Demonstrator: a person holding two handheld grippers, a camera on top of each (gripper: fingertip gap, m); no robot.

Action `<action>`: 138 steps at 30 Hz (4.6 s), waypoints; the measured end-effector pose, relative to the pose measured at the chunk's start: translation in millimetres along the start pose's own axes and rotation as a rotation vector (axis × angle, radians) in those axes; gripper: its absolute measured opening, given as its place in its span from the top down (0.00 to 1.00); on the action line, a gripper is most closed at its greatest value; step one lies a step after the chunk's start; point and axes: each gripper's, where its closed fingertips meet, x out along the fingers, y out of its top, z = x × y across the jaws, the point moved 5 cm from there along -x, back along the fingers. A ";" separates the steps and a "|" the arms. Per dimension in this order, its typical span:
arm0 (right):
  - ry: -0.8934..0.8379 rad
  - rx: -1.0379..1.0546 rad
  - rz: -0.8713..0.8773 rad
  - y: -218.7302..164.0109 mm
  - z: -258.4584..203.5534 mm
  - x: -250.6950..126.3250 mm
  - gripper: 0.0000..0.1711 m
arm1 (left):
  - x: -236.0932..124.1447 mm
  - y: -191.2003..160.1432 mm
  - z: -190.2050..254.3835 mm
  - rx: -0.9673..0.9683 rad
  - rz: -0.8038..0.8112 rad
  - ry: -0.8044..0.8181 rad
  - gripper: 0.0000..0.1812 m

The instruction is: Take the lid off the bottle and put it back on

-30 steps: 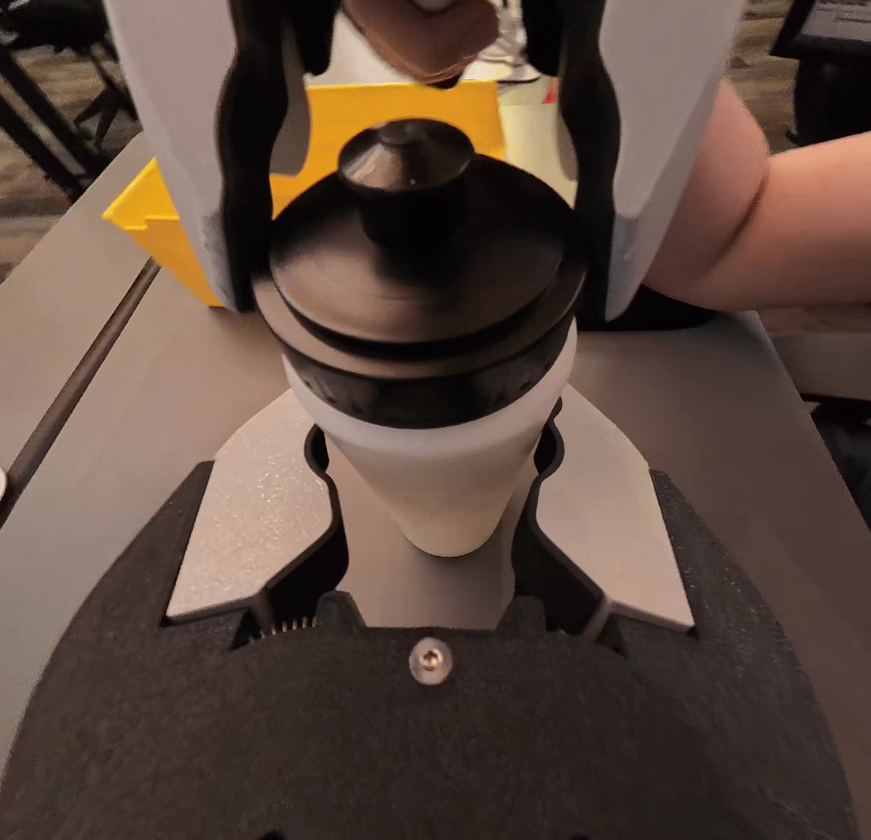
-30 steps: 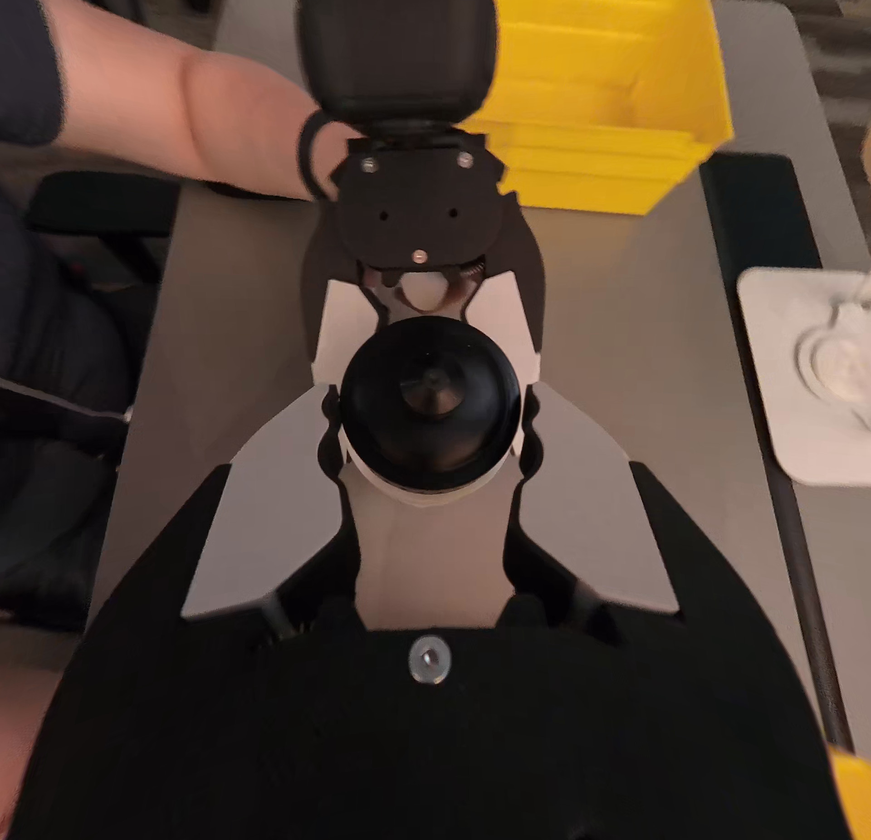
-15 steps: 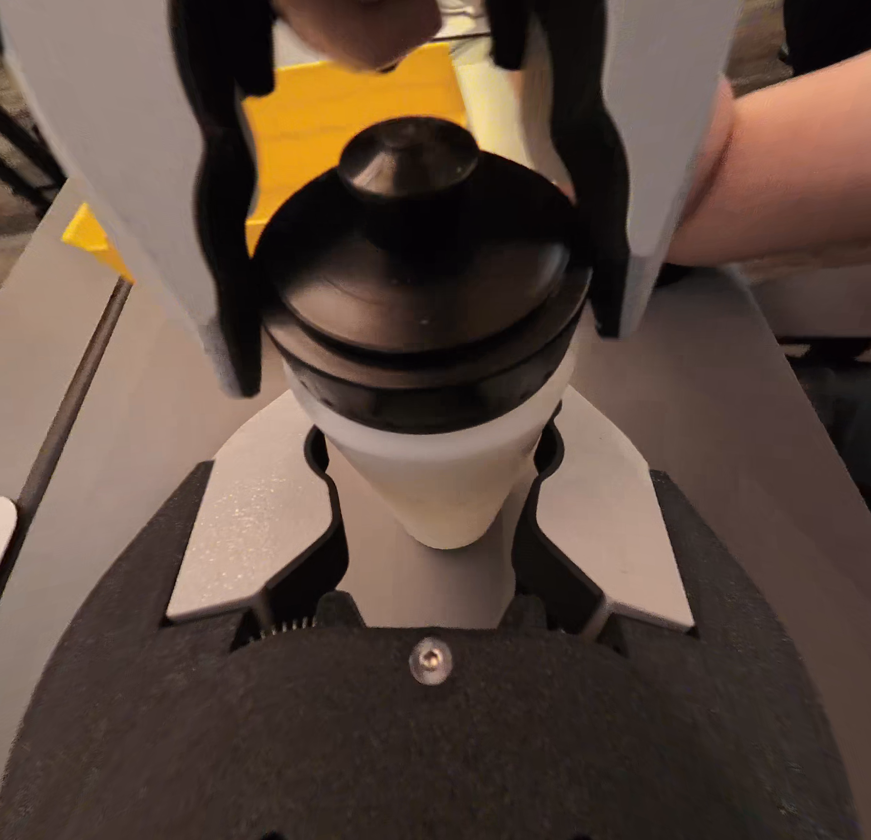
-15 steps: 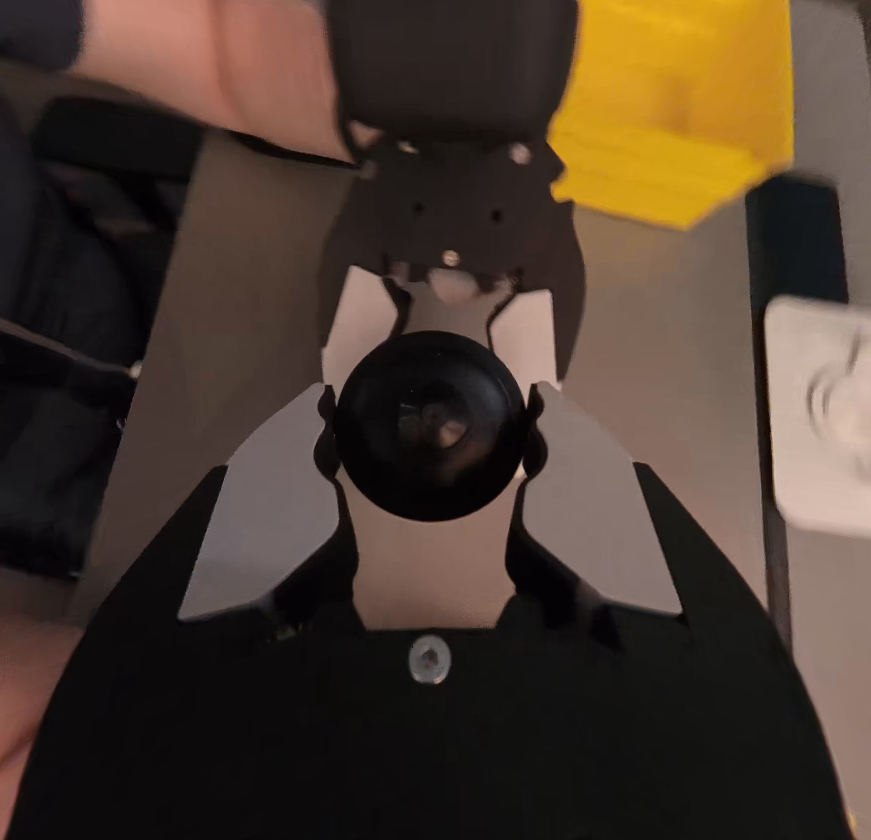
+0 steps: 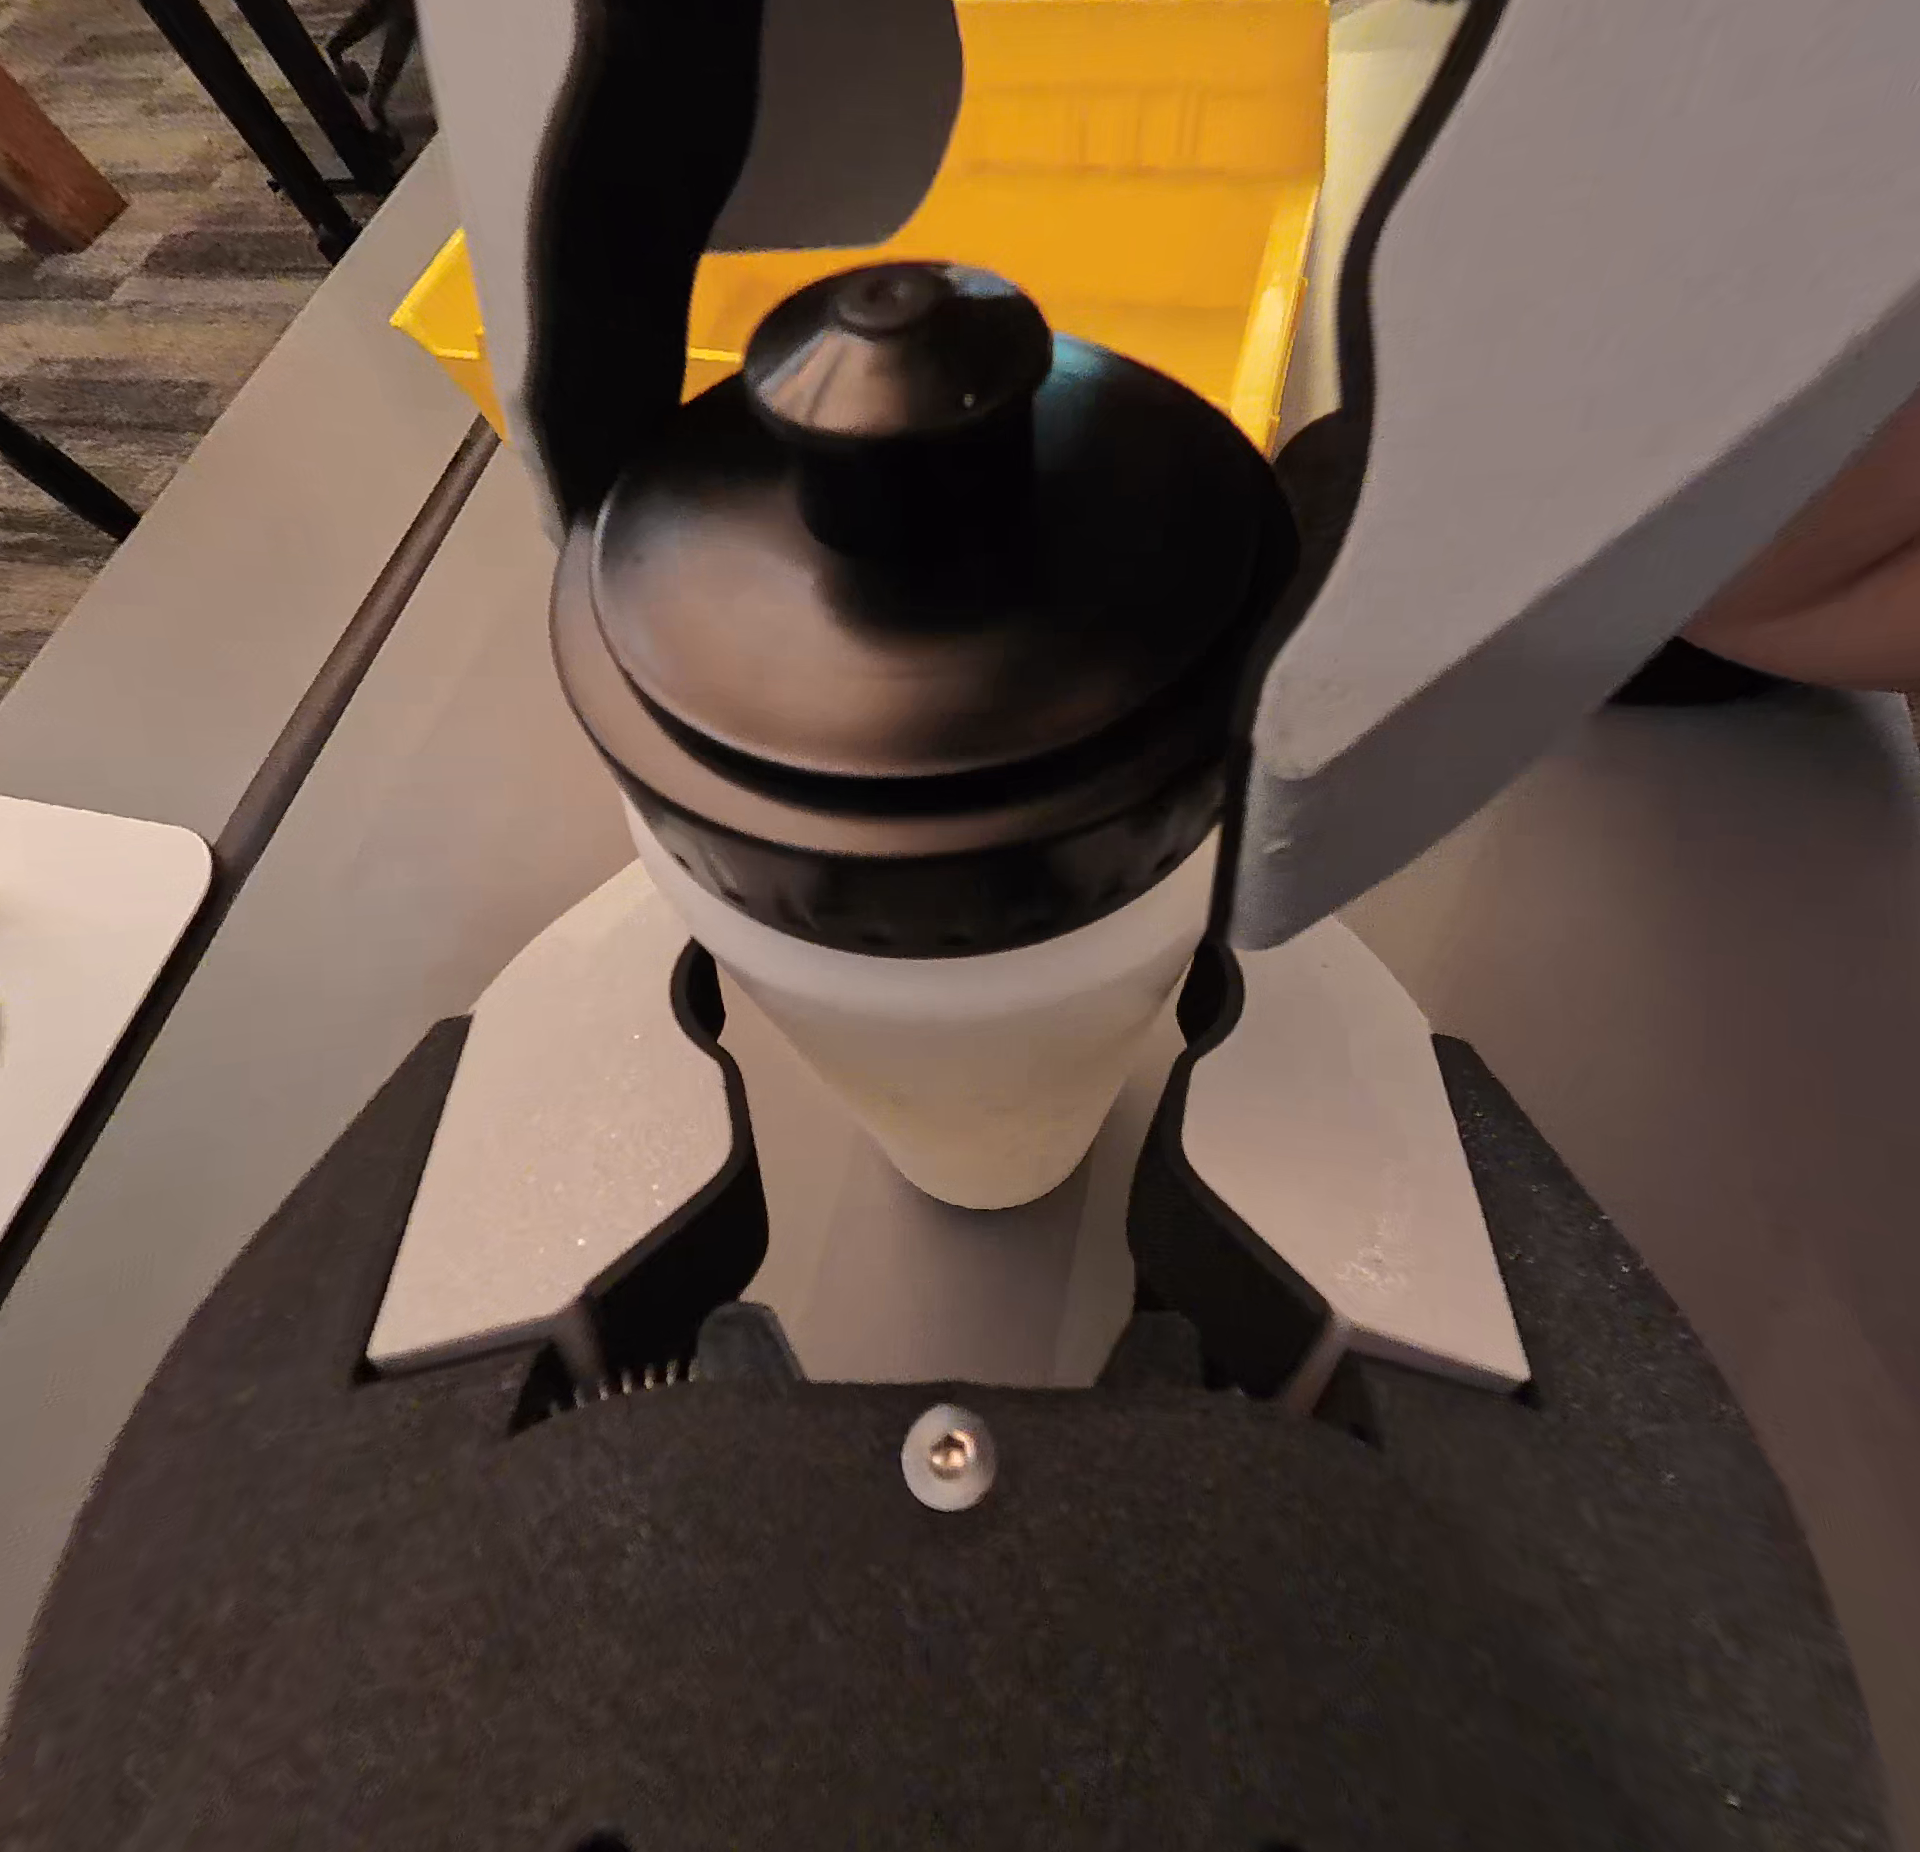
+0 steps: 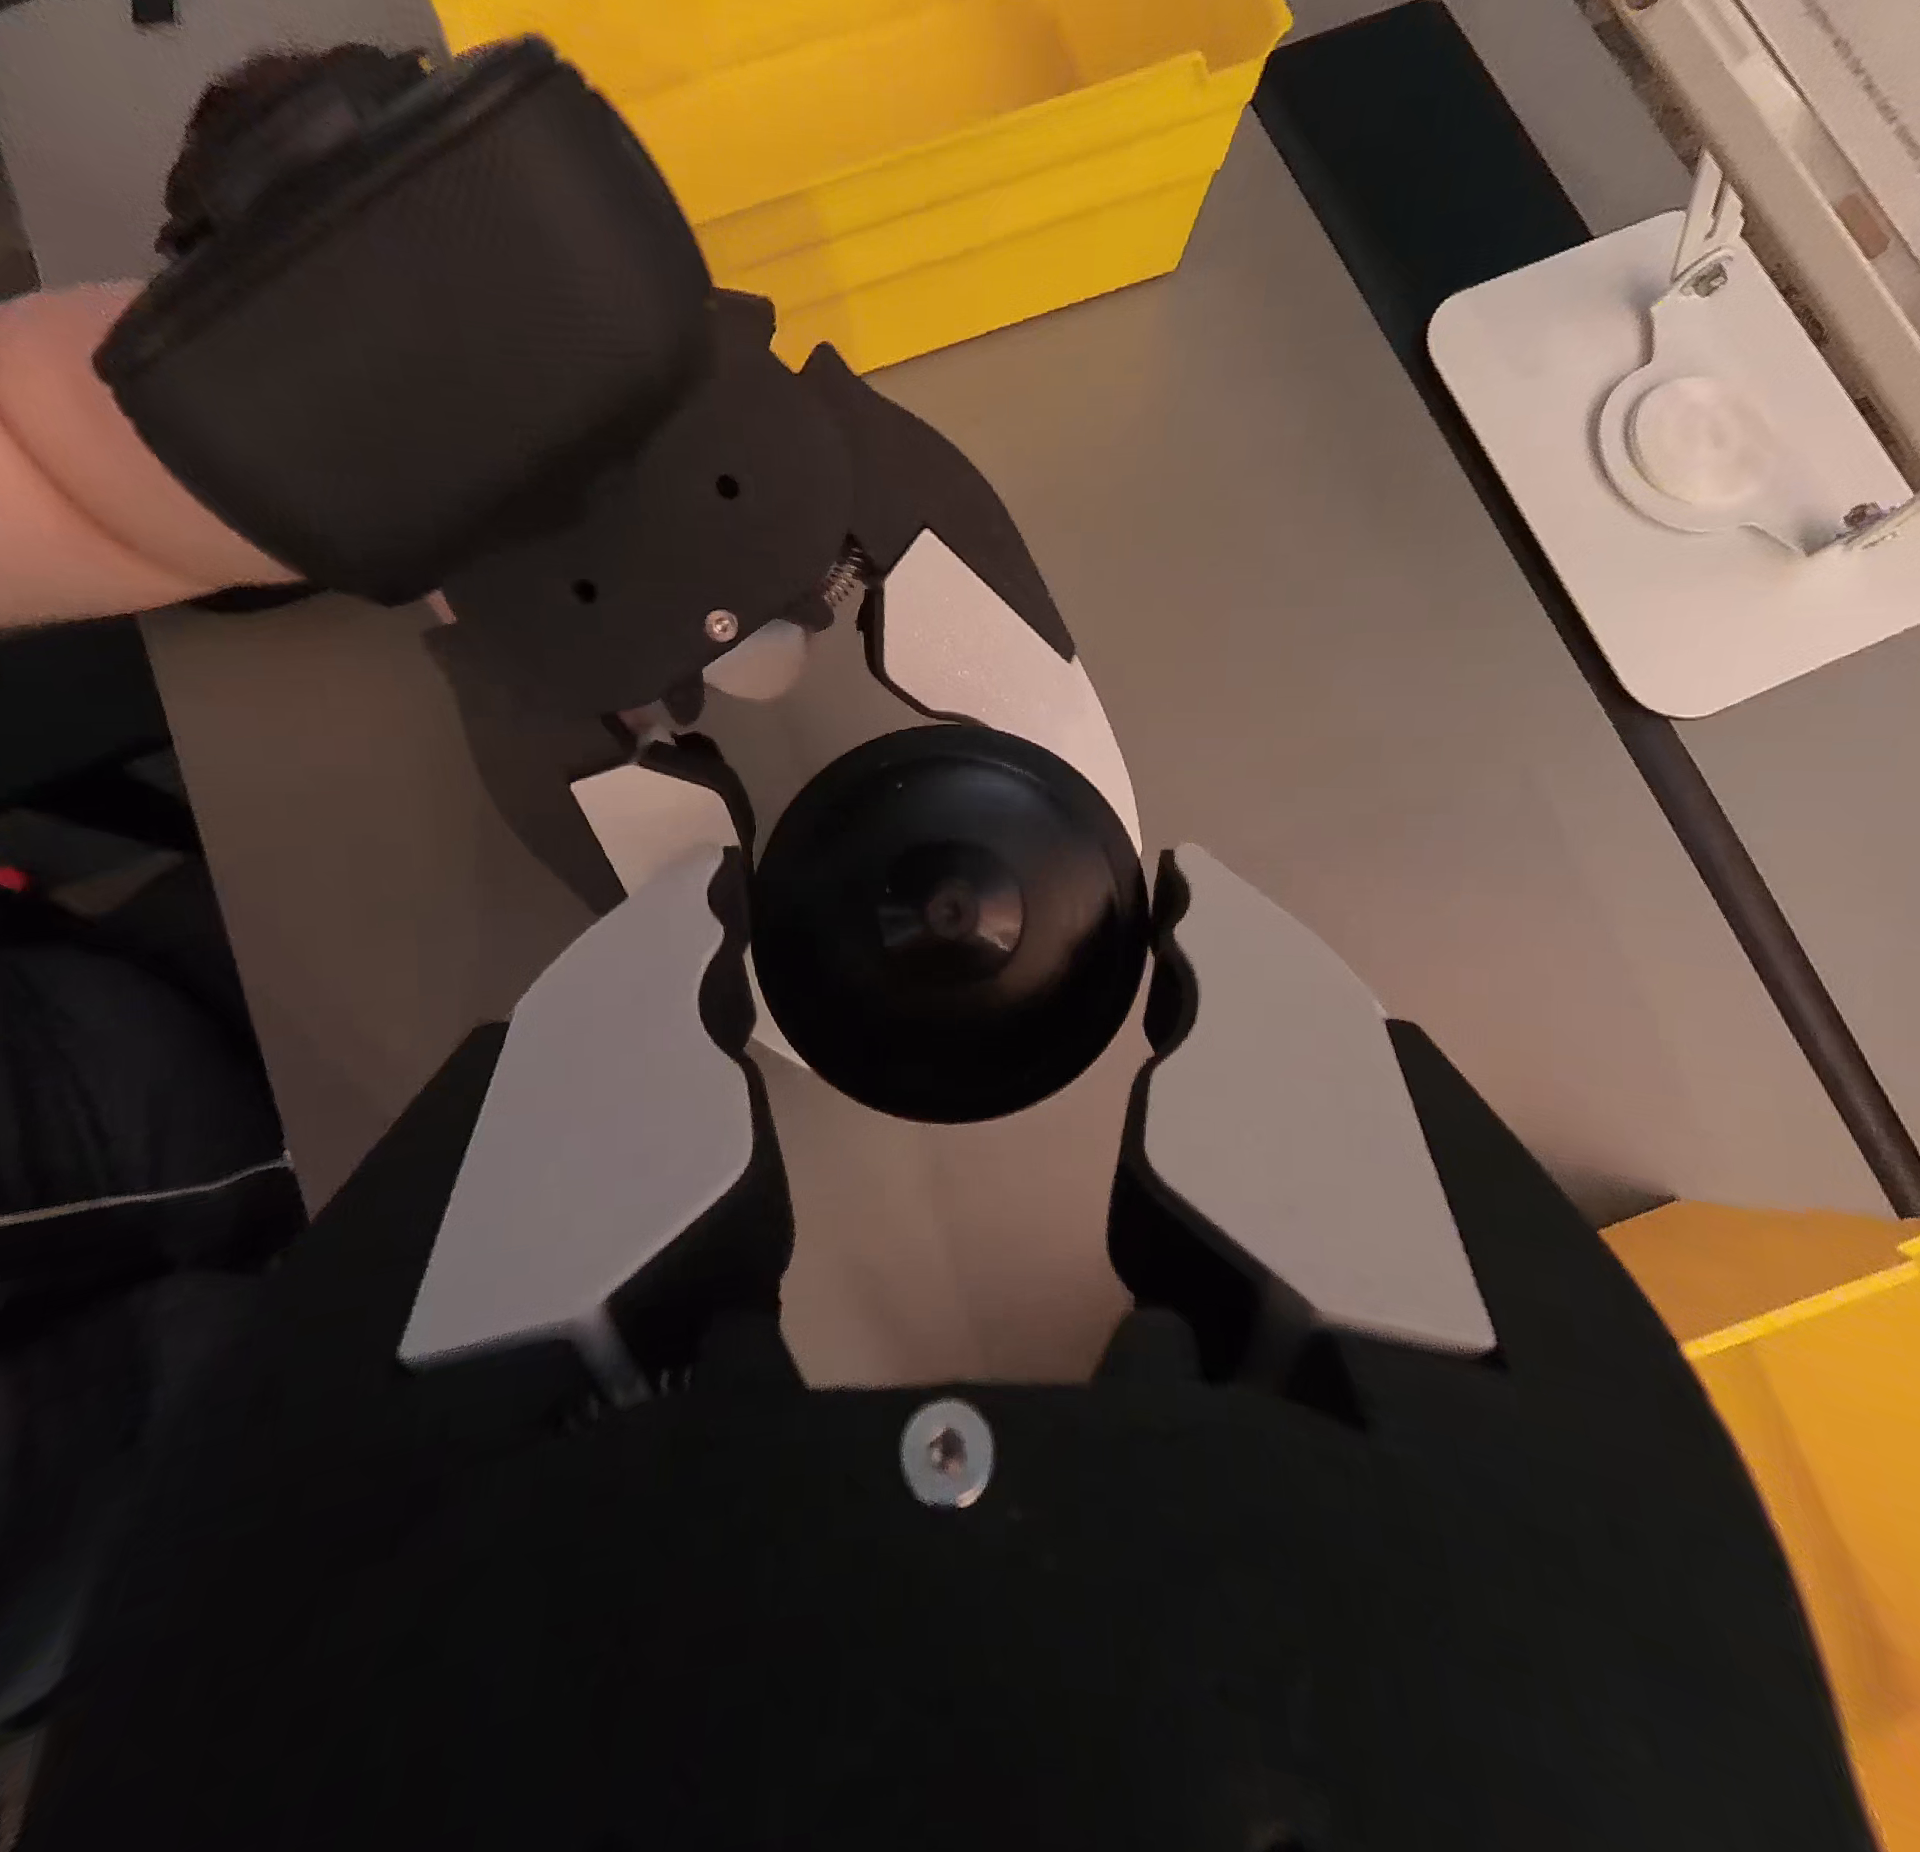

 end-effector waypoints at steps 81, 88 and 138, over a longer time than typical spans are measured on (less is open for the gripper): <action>-0.006 -0.058 0.022 3.7 -5.2 -0.1 0.54 | -11.0 -6.9 -5.1 -0.045 -0.155 0.060 0.53; 0.090 -0.297 -0.014 -3.2 -12.6 -2.7 0.57 | -12.5 -5.1 5.6 0.075 -0.171 0.031 0.52; 0.155 -0.292 0.095 2.2 -5.9 0.3 0.52 | -15.2 -8.3 1.7 0.015 -0.211 0.045 0.53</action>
